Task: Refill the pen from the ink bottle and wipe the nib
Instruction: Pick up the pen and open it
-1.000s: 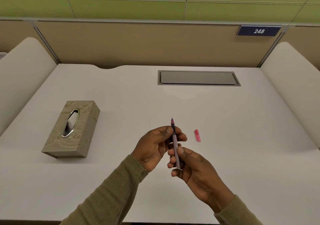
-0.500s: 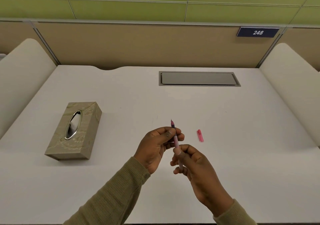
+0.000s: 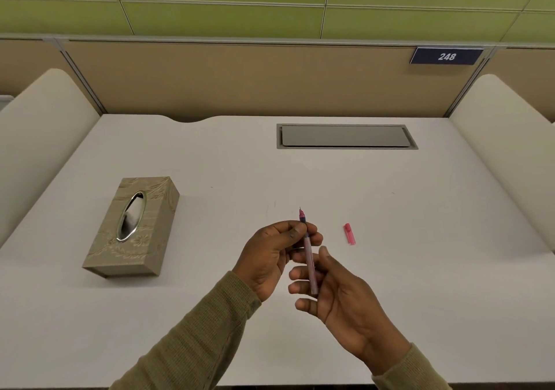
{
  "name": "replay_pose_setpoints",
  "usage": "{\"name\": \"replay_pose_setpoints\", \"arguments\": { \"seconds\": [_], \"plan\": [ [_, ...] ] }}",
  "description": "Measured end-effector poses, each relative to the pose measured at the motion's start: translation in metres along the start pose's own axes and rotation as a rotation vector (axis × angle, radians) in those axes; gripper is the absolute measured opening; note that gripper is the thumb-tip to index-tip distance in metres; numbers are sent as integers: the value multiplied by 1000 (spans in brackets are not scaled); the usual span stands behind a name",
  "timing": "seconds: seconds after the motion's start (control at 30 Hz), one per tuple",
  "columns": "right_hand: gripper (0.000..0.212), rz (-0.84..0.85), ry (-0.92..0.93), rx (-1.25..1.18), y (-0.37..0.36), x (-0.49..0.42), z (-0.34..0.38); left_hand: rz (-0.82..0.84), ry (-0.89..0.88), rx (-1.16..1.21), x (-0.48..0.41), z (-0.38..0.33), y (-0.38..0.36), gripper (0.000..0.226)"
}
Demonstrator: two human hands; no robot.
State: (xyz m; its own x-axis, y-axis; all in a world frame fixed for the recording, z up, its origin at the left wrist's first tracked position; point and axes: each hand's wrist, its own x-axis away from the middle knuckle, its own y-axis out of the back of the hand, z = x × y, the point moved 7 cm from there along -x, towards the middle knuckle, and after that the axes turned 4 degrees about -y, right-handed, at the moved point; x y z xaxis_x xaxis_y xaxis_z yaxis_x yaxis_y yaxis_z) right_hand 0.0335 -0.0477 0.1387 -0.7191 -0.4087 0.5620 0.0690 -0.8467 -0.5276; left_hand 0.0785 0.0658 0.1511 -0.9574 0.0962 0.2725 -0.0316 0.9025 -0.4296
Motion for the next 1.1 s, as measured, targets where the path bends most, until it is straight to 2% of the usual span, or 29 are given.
{"name": "replay_pose_setpoints", "arguments": {
  "seconds": [0.13, 0.37, 0.47, 0.7, 0.83, 0.93, 1.03, 1.1],
  "plan": [
    [33, -22, 46, 68, -1, 2, 1, -5, -4, 0, 2, 0, -1, 24],
    [46, -6, 7, 2, 1, 5, -3, -12, -3, 11, 2, 0, -3, 24],
    [30, -18, 51, 84, 2, 6, 1, -11, 0, 17, 2, 1, -4, 24],
    [41, 14, 4, 9, 6, 8, 2, -11, 4, 17, 1, 3, -11, 23],
    [29, -5, 49, 85, 9, 10, 6, -11, 2, 19, 1, 4, -16, 24],
    [41, -7, 57, 80, 11, 11, 7, -13, 2, 11, 0, 5, -19, 25],
    [43, 20, 4, -1, 14, 10, 5, -14, 5, 19, -1, 4, -21, 24],
    [37, 20, 13, 26, 16, 11, 6, -14, 5, 24, -1, 5, -24, 23]
  ]
}}
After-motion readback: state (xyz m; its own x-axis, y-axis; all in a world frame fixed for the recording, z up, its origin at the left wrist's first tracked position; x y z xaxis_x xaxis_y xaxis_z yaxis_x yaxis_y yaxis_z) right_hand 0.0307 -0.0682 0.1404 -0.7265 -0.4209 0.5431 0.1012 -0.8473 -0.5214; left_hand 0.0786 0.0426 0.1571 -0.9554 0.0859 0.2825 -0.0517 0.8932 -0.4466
